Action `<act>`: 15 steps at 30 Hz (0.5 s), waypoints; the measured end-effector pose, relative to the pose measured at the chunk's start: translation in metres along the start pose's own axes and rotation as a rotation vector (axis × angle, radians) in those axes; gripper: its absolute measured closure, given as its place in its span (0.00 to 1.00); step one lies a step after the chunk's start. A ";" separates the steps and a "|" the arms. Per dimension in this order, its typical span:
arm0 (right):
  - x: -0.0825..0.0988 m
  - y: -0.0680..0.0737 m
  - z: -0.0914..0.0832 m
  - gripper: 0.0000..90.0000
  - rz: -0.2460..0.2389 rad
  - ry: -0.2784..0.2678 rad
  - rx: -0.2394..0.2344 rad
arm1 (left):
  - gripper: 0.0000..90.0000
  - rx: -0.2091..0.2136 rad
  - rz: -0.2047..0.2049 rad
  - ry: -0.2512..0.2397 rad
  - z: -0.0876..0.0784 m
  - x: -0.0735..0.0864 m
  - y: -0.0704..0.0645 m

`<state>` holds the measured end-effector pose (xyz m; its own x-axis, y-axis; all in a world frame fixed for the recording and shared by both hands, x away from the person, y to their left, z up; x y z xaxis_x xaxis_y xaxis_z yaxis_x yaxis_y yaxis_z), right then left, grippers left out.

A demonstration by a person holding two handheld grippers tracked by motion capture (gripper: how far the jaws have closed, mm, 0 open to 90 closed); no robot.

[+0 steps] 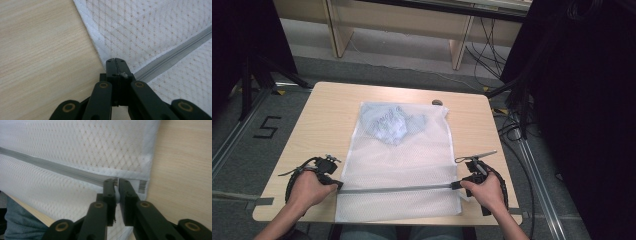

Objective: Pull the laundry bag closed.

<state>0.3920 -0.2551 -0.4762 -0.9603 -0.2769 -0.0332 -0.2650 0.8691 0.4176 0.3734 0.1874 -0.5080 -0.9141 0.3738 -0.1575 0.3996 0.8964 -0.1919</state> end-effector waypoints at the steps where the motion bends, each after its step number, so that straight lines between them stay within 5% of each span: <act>1: 0.001 -0.001 0.000 0.89 0.006 -0.012 0.005 | 1.00 -0.001 0.004 0.006 0.000 0.000 0.000; 9: 0.002 -0.012 -0.005 0.76 -0.042 -0.145 0.052 | 0.95 -0.015 0.035 -0.006 -0.002 0.000 0.000; 10: 0.003 -0.011 -0.007 0.75 0.002 -0.131 0.044 | 0.94 -0.024 0.034 -0.015 -0.003 0.000 0.000; 11: 0.003 -0.014 -0.008 0.73 0.009 -0.145 0.052 | 0.93 -0.042 0.083 -0.017 -0.005 -0.002 0.004; 13: 0.003 -0.018 -0.009 0.72 0.016 -0.165 0.081 | 0.91 -0.042 0.060 -0.048 -0.008 -0.002 0.002; 14: 0.002 -0.023 -0.009 0.72 -0.038 -0.203 0.145 | 0.89 -0.054 0.077 -0.075 -0.009 -0.003 0.003; 15: 0.003 -0.025 -0.010 0.71 -0.032 -0.180 0.204 | 0.87 -0.058 0.084 -0.087 -0.009 -0.003 0.003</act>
<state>0.3968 -0.2819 -0.4781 -0.9463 -0.2443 -0.2116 -0.2901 0.9307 0.2228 0.3770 0.1910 -0.4991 -0.8673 0.4279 -0.2545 0.4671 0.8762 -0.1185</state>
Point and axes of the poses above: each handheld gripper's, and its own axes: z roughly forward along the jaws, x roughly out of its underside, y roughly to its left, the point moved 2 cm from there along z, roughly forward along the jaws, and after that the axes turned 14 degrees about y, right-handed, at the moved point
